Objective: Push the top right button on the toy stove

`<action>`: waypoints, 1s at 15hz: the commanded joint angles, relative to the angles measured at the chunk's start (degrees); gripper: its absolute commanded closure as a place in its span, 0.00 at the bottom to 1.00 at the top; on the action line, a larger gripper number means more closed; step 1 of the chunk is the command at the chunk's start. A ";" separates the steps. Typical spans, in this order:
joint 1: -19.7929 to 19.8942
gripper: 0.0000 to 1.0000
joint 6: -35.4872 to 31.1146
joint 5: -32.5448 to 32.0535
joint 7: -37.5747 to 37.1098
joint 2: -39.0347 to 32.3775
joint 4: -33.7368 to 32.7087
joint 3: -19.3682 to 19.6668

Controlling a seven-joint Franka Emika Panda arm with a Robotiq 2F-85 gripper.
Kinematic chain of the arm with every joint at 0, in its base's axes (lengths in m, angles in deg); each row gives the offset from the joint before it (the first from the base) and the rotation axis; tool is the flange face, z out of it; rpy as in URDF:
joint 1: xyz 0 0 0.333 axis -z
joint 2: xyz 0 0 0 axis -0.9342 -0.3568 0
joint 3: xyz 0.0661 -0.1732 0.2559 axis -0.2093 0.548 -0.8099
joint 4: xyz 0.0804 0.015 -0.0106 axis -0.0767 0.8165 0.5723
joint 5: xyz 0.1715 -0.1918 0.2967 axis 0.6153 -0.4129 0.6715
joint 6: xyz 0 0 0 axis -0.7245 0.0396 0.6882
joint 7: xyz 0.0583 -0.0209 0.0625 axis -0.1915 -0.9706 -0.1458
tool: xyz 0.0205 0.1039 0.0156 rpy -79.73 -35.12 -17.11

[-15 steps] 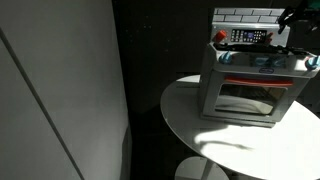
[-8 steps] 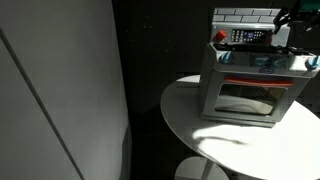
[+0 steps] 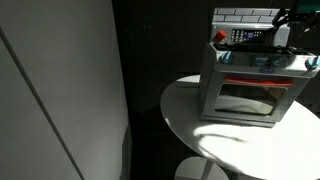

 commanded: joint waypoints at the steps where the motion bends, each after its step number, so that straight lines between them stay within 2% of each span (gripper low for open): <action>1: -1.00 0.00 1.40 -0.31 -1.45 -1.66 -2.85 1.15; 15: -1.33 0.00 1.29 -0.36 -1.32 -3.82 -5.04 1.65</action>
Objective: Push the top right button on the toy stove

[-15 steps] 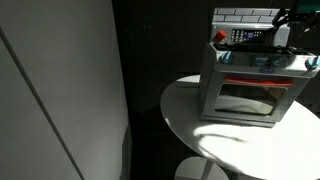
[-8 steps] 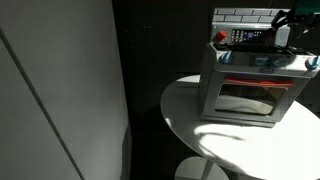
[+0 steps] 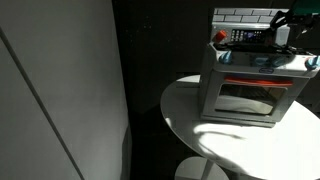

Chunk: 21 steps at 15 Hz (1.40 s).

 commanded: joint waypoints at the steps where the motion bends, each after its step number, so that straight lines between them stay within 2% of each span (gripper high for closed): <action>1: -0.97 0.00 1.25 -0.39 -1.06 -2.04 -3.50 1.16; 6: -1.24 0.00 1.33 -0.61 -1.19 -2.66 -4.22 1.62; 12: -1.64 0.00 4.16 -0.10 -0.56 0.05 -2.20 1.51; 21: -0.79 0.00 20.17 4.27 4.32 6.82 -0.32 -0.56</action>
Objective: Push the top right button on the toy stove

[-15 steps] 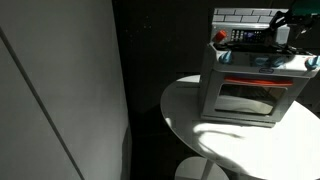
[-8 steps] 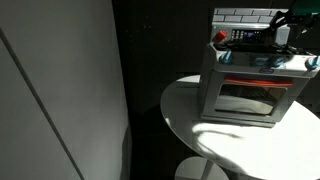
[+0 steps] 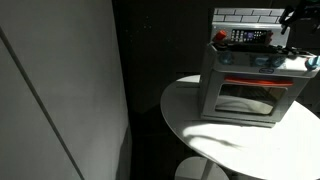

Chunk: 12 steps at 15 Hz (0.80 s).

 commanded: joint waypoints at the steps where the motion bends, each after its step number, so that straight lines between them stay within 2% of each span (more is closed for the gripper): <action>1: 0.59 0.00 7.01 3.23 3.77 3.47 0.71 -0.86; 12: 2.15 0.00 27.21 10.70 17.74 7.25 -0.88 -1.07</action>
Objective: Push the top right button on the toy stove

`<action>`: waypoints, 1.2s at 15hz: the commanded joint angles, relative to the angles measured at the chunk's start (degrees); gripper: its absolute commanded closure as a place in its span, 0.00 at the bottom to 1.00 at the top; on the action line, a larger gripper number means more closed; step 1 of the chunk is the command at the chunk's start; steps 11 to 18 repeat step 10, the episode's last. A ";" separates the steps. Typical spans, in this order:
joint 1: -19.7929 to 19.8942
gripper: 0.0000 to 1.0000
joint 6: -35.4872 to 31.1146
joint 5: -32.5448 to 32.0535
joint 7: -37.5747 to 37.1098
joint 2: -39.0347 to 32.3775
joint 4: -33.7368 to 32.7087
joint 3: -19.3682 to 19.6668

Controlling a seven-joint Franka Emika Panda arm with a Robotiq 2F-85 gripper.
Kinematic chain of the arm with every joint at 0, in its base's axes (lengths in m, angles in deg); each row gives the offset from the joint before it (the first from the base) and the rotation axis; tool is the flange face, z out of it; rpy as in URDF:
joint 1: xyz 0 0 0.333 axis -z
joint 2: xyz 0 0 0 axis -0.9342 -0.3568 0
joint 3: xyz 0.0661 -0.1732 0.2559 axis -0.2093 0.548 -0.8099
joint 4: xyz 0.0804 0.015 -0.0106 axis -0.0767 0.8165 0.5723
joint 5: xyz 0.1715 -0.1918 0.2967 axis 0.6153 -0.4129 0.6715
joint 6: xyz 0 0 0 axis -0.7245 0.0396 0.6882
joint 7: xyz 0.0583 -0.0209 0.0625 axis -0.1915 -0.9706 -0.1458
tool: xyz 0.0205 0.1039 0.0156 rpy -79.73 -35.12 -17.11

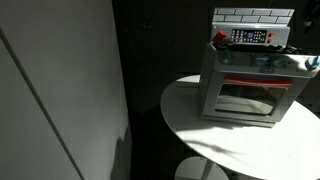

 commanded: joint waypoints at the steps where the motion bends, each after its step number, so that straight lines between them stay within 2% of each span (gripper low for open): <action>1: 1.24 0.00 5.64 2.52 4.64 2.30 -0.55 -0.67; 5: 1.18 0.00 7.12 1.99 7.27 4.56 0.36 -0.75; 6: 1.00 0.00 6.16 1.53 5.25 2.97 -0.21 -0.87; 18: 0.98 0.00 6.23 1.52 5.39 2.83 -0.19 -0.94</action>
